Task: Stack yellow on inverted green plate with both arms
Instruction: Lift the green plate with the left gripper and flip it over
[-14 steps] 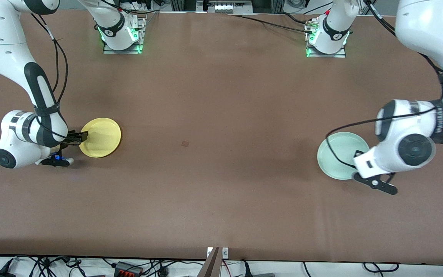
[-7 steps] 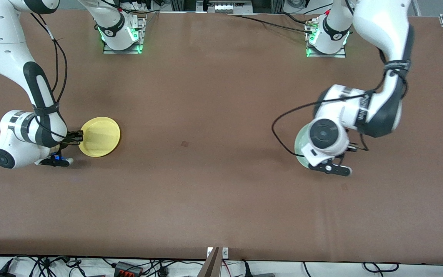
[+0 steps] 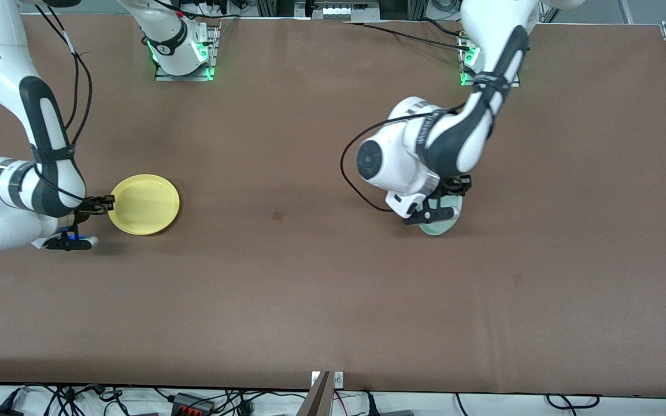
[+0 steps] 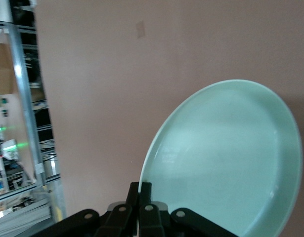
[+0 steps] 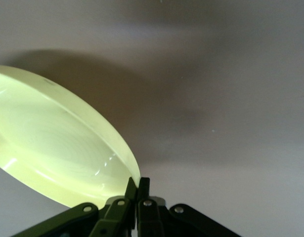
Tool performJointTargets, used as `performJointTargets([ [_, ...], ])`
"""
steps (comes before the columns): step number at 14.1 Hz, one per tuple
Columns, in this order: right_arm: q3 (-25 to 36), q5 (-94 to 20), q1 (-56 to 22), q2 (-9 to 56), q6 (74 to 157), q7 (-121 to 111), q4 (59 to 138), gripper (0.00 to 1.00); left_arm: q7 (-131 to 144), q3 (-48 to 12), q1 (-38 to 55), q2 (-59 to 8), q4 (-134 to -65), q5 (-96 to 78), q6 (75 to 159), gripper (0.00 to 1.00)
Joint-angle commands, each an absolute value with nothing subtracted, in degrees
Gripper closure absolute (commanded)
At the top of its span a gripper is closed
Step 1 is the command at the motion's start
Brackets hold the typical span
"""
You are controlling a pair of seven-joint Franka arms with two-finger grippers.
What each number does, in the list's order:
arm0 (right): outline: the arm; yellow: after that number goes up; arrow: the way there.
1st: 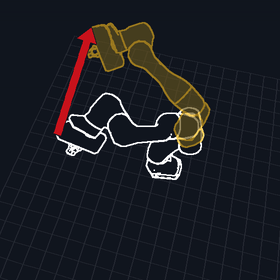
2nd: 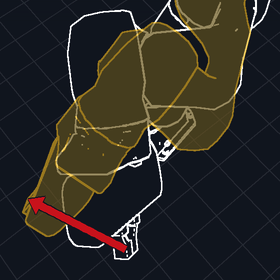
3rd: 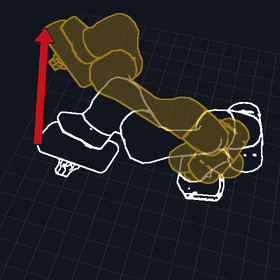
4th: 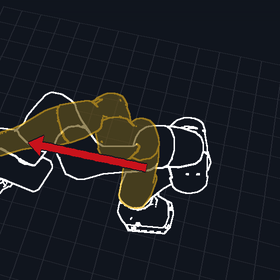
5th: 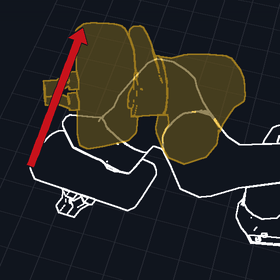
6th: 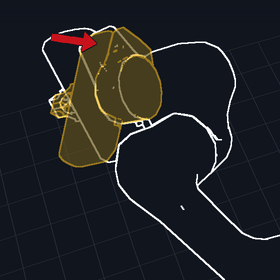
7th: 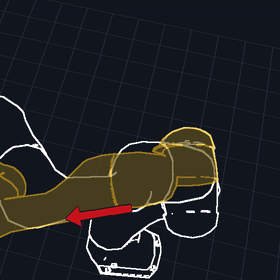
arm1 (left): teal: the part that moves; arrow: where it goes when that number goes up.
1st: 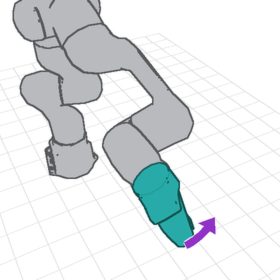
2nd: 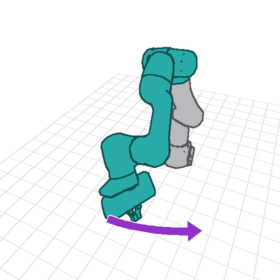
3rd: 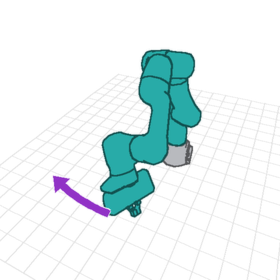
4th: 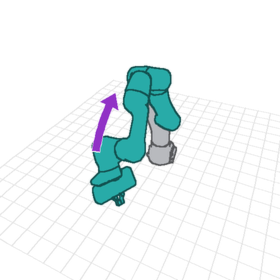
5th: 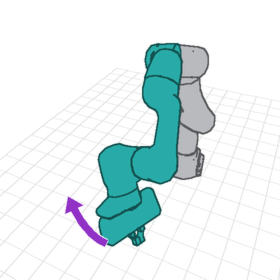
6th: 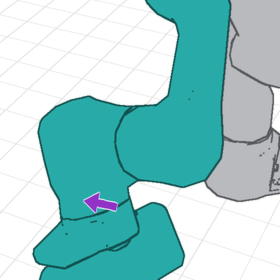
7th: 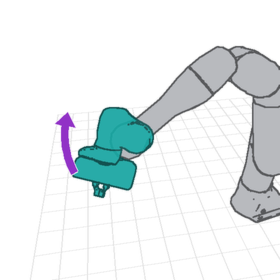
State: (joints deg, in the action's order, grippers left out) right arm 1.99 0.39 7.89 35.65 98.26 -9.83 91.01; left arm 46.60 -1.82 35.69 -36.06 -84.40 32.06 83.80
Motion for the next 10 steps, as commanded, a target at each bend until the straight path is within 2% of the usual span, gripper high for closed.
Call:
performJointTargets([
  [1, 1.49, 0.26, 7.48, 33.57, 94.67, -11.60, 87.91, 1.00, 52.11, -0.97, 38.40, -38.05, -84.20, 34.72, 82.00, 0.99],
  [5, 1.49, 0.62, 3.17, 33.49, 92.81, -12.74, 83.42, 1.00, 55.80, -0.97, 40.25, -40.24, -84.20, 35.16, 81.56, 0.99],
  [8, 1.41, 0.00, 0.97, 33.75, 92.64, -12.48, 83.41, 1.00, 58.53, -1.14, 41.48, -40.96, -84.20, 36.12, 81.65, 0.99],
  [10, 1.41, -4.37, 0.70, 33.84, 92.64, -12.48, 83.50, 1.00, 57.84, -1.23, 42.36, -40.96, -84.46, 36.12, 82.17, 0.98],
])
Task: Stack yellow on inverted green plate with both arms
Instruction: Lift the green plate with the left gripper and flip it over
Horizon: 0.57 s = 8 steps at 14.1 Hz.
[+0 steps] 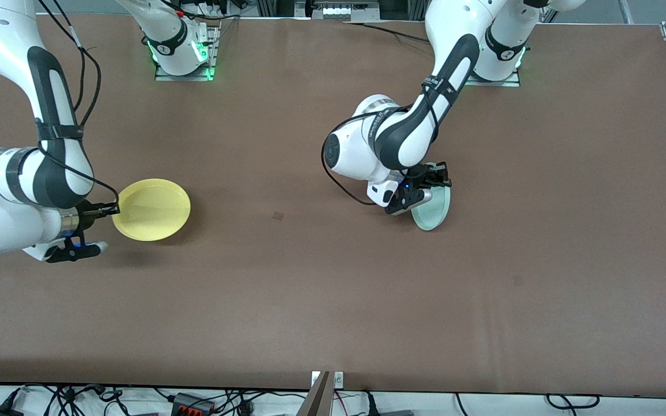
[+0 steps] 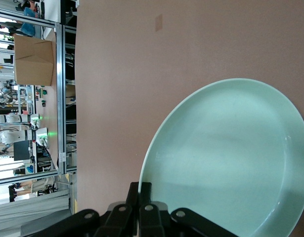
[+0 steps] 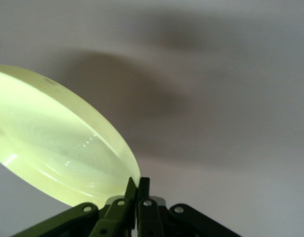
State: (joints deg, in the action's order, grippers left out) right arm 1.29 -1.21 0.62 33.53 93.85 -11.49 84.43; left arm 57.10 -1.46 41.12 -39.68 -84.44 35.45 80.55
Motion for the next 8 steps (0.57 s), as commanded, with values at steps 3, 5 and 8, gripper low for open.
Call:
performJointTargets([
  [3, 1.41, -5.80, 0.97, 34.19, 92.64, -12.39, 83.76, 1.00, 58.45, -1.14, 43.85, -42.88, -84.99, 36.21, 87.00, 0.76],
  [5, 1.49, -6.06, 0.97, 34.37, 92.64, -12.39, 83.76, 1.00, 57.75, -1.23, 43.95, -43.24, -84.99, 36.30, 89.19, 0.35],
  [8, 1.58, -6.06, 1.14, 34.37, 92.64, -12.48, 83.76, 1.00, 58.01, -1.23, 43.86, -42.98, -84.90, 35.95, 93.41, 0.22],
])
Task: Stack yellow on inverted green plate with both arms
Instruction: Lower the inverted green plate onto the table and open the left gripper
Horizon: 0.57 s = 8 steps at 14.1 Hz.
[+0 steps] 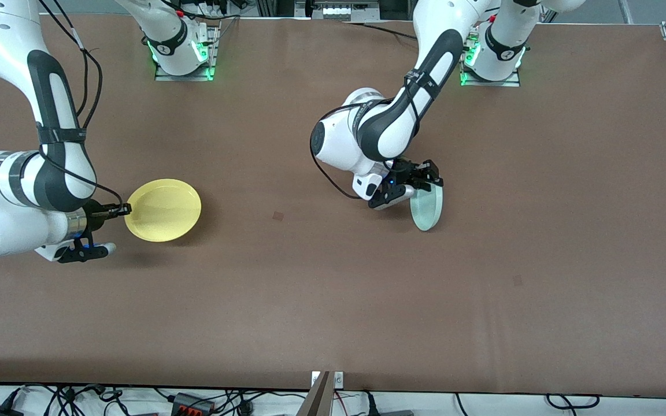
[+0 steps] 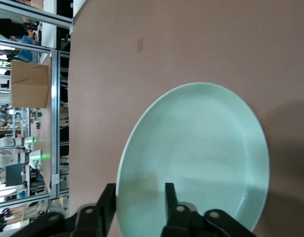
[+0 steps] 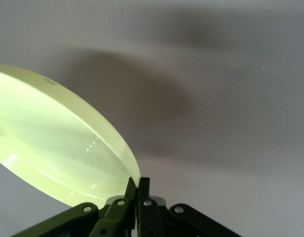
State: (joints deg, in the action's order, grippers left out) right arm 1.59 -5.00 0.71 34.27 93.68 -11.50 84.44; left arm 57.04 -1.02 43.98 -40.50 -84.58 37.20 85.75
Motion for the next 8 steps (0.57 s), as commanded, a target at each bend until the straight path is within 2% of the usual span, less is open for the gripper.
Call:
performJointTargets([
  [1, 1.58, -6.06, 1.14, 34.37, 92.64, -12.48, 83.76, 1.00, 58.01, -1.23, 43.94, -42.80, -84.90, 35.95, 94.73, 0.22],
  [4, 1.58, -5.98, 1.14, 34.37, 92.72, -12.48, 83.76, 1.00, 57.92, -1.75, 45.35, -42.80, -84.90, 35.69, 99.04, 0.20],
  [8, 1.67, -5.98, 1.14, 34.37, 92.72, -12.66, 83.67, 1.00, 58.45, -5.35, 45.35, -42.63, -84.29, 35.24, 102.21, 0.20],
])
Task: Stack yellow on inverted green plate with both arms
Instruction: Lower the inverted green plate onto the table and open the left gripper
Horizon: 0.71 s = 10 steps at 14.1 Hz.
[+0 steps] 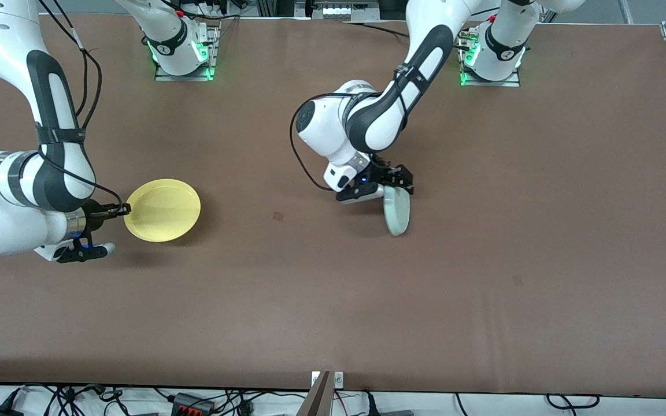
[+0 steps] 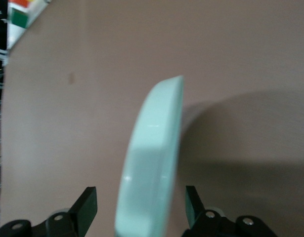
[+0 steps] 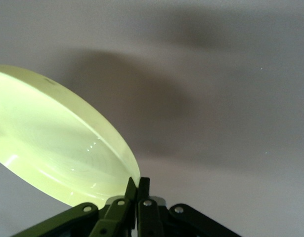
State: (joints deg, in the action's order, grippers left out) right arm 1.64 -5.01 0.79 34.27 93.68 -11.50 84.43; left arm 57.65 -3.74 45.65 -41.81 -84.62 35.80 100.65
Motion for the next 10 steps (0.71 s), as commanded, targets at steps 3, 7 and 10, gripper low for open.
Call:
performJointTargets([
  [3, 1.67, -5.98, 1.14, 34.28, 92.81, -12.57, 83.58, 1.00, 58.71, -6.15, 45.35, -42.80, -84.29, 33.40, 107.74, 0.18],
  [7, 1.67, -5.89, 1.05, 34.19, 92.72, -12.57, 83.50, 1.00, 58.71, -6.15, 44.65, -42.89, -84.29, 31.91, 109.95, 0.13],
  [10, 1.67, -5.71, 0.88, 33.84, 92.81, -12.48, 83.32, 1.00, 58.62, -6.15, 43.77, -42.63, -84.20, 25.86, 114.33, 0.00],
])
